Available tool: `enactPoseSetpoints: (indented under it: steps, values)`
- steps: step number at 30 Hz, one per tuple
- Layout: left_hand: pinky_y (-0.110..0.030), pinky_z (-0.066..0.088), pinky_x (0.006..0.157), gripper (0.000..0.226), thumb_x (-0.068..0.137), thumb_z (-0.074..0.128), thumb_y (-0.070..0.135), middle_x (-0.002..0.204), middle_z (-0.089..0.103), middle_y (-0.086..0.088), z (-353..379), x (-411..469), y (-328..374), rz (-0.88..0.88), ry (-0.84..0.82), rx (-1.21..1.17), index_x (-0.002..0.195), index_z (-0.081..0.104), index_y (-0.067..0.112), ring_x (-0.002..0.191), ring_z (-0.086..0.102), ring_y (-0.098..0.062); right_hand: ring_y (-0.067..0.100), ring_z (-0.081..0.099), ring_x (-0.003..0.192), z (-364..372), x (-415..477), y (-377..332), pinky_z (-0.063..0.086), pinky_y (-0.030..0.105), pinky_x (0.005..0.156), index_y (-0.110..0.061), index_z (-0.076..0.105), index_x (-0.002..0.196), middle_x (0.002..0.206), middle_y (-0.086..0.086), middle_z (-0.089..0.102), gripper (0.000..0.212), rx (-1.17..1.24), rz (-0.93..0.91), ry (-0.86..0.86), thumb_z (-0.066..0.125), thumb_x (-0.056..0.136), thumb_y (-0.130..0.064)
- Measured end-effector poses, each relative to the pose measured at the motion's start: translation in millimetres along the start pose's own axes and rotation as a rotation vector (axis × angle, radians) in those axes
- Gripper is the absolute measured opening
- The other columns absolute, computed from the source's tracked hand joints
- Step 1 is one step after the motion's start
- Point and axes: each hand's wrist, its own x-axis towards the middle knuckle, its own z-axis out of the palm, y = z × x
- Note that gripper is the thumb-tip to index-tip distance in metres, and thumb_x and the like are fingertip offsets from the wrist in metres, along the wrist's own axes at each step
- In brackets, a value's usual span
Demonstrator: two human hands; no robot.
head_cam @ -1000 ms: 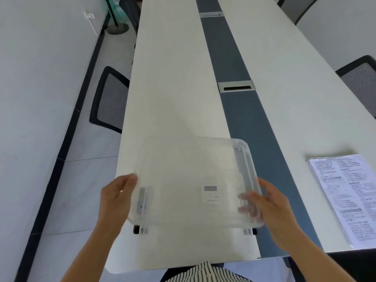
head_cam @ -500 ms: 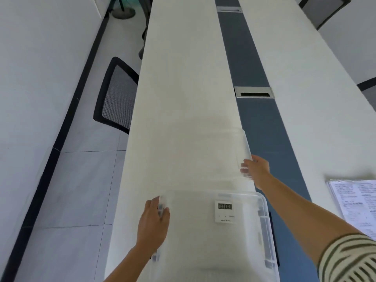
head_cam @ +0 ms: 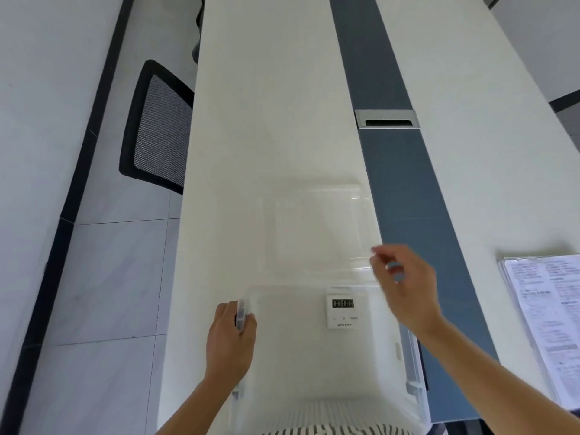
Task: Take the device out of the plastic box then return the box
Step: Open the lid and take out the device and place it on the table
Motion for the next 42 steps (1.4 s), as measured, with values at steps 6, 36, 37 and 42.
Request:
enactPoseSetpoints:
  steps: [6,36,37,42]
  values:
    - [-0.021,0.034,0.052,0.029,0.092,0.052,0.016,0.080,0.049,0.003,-2.3,-2.7,4.2,0.009,0.000,-0.009,0.068,0.040,0.027,0.061,0.048,-0.011,0.019,0.028,0.140,46.3,-51.0,49.1,0.038,0.032,0.105,-0.020,0.034,0.145,0.151,-0.001,0.034,0.062,-0.696,-0.082,-0.690,0.054,0.088,-0.033]
    - [-0.023,0.055,0.080,0.034,0.078,0.072,0.037,0.105,0.069,0.009,-30.2,-98.5,156.9,0.348,-0.302,-0.392,0.109,0.061,0.033,0.098,0.066,-0.008,0.024,0.070,0.087,-82.2,-60.8,-48.7,0.050,0.025,0.061,-0.014,0.075,0.105,0.101,0.014,0.073,0.071,0.670,0.222,-0.645,0.075,0.057,-0.067]
    - [-0.024,0.055,0.078,0.034,0.076,0.074,0.037,0.103,0.070,0.007,-29.6,-99.5,156.5,0.344,-0.303,-0.400,0.108,0.062,0.033,0.096,0.067,-0.009,0.024,0.070,0.087,-83.3,-63.2,-50.1,0.050,0.025,0.061,-0.015,0.075,0.105,0.101,0.013,0.073,0.071,0.668,0.217,-0.638,0.075,0.057,-0.066]
    - [-0.025,0.054,0.074,0.040,0.066,0.073,0.038,0.098,0.073,0.002,-28.2,-103.2,152.6,0.373,-0.325,-0.421,0.104,0.065,0.029,0.091,0.068,-0.015,0.025,0.069,0.088,-86.1,-73.6,-49.1,0.049,0.024,0.062,-0.019,0.076,0.105,0.100,0.007,0.075,0.063,0.639,0.199,-0.630,0.075,0.060,-0.063]
